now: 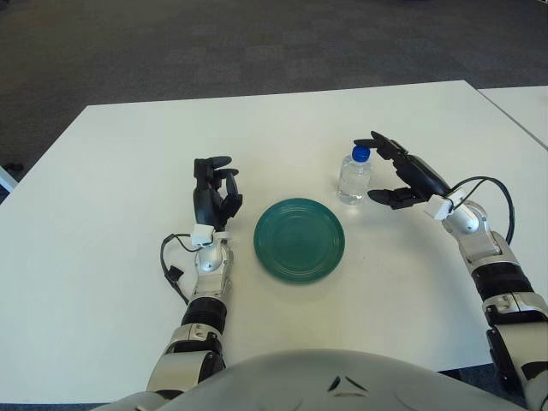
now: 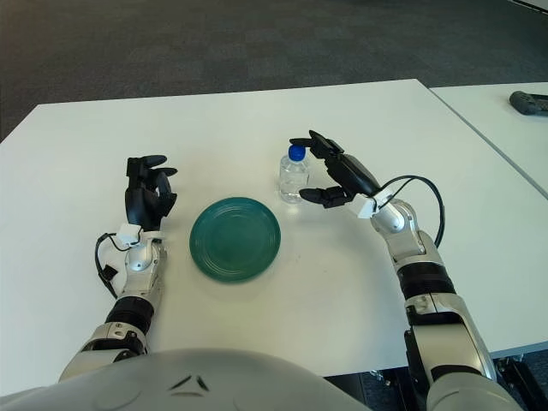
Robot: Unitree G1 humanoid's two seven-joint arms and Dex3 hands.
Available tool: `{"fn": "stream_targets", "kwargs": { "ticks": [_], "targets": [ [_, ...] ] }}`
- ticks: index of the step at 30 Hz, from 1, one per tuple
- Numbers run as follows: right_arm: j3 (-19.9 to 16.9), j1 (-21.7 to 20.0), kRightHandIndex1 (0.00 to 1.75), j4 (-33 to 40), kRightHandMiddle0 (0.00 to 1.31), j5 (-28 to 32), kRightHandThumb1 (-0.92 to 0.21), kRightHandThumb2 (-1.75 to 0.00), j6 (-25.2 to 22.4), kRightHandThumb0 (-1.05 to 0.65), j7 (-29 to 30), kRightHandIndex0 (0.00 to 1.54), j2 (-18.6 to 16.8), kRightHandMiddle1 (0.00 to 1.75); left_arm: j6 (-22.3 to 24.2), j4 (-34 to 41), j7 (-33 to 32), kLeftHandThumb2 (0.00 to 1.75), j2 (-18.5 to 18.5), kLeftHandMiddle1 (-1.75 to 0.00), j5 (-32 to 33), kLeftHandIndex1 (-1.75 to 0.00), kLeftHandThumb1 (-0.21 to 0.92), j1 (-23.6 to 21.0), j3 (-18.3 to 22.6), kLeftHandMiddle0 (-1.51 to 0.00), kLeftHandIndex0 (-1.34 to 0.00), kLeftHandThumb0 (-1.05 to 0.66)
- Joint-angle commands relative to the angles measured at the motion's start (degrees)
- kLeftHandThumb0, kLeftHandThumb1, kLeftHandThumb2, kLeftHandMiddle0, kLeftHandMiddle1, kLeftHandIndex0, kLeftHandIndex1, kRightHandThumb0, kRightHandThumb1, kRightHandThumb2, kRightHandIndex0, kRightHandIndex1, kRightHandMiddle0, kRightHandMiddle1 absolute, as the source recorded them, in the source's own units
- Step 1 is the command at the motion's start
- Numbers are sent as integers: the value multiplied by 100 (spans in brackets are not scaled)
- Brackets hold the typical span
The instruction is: Put the bottle into the plate.
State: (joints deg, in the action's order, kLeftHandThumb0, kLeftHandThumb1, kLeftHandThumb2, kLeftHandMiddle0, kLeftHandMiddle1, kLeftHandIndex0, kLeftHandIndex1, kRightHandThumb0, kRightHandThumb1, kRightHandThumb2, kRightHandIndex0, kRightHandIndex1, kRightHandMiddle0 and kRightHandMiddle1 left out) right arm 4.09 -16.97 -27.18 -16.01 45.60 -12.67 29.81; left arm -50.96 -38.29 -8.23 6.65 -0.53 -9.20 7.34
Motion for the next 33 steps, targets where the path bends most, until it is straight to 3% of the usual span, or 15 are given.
{"fn": "stream_targets", "kwargs": {
  "ticks": [1, 4, 20, 33],
  "targets": [
    [14, 78, 0, 70, 0, 90, -92, -69, 8, -105, -80, 28, 51, 59, 57, -203, -41, 68, 166, -165, 93, -162, 92, 379, 2, -16, -14, -88],
    [35, 76, 1, 57, 0, 160, -92, -67, 12, -105, -117, 29, 27, 62, 41, -218, -37, 68, 150, -166, 88, -160, 92, 366, 7, -17, -14, -89],
    [140, -779, 2, -1075, 0, -126, -92, -56, 195, -105, 267, 35, -125, 71, 49, -204, -15, 70, 171, -165, 96, -159, 92, 356, -23, -17, -13, -90],
    [259, -605, 3, -1001, 0, -154, -92, -58, 242, -105, 195, 39, -19, 83, 12, -151, -58, 70, 161, -161, 12, -157, 92, 377, -60, -18, -14, -89]
  ]
}}
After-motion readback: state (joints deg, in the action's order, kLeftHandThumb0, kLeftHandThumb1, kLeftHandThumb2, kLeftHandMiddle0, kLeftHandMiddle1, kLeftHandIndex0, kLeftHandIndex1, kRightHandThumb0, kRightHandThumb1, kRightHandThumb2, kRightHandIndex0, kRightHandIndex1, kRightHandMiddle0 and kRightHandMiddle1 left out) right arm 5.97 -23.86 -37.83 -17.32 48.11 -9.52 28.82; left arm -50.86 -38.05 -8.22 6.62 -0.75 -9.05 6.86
